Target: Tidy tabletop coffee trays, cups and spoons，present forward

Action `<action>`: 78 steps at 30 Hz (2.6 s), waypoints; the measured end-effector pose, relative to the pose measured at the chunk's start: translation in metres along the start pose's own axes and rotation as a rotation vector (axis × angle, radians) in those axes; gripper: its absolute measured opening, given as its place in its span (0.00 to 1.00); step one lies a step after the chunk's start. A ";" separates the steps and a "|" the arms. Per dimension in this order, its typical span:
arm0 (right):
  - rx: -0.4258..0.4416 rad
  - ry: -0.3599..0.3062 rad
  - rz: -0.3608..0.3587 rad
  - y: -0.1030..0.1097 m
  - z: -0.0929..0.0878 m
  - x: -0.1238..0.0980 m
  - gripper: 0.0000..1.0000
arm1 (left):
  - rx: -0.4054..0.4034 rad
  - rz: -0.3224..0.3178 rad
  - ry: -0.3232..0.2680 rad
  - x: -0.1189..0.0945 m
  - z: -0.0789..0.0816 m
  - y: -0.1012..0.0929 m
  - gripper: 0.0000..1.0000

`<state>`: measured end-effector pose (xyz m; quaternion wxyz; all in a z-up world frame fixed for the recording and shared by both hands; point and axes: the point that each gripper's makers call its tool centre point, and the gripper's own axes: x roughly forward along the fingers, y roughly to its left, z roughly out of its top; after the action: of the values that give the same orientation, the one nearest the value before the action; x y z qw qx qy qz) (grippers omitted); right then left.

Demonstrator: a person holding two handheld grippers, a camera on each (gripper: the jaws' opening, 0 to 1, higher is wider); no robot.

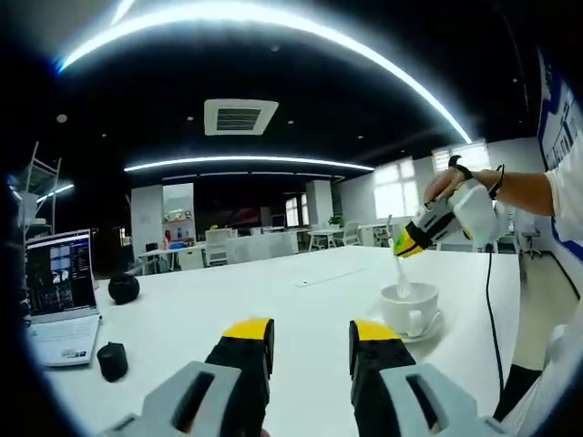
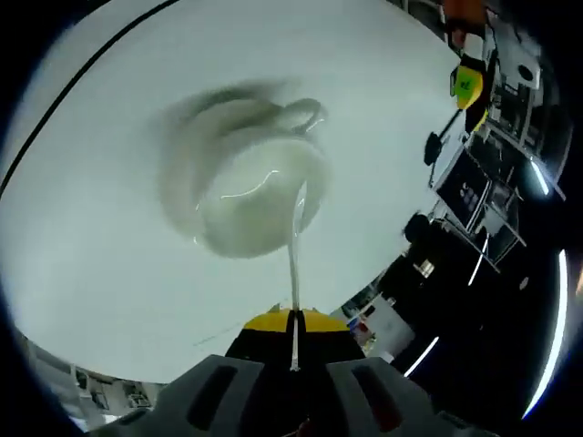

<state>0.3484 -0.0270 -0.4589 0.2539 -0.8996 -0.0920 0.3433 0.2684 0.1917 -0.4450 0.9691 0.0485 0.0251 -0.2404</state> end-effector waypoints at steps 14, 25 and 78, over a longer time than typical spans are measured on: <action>-0.105 0.032 -0.002 0.018 0.011 0.018 0.03 | -0.023 -0.002 -0.010 0.001 0.000 -0.002 0.34; -0.141 0.039 0.012 0.022 0.009 0.020 0.04 | -0.037 0.009 -0.015 -0.001 0.000 0.001 0.34; 0.757 0.005 -0.183 0.019 -0.061 -0.076 0.33 | -0.049 0.053 -0.075 0.007 0.024 0.020 0.35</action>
<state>0.3321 -0.0934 -0.3863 0.5976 -0.7313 -0.0382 0.3266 0.2843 0.2037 -0.4204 0.9763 0.0161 -0.0066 -0.2157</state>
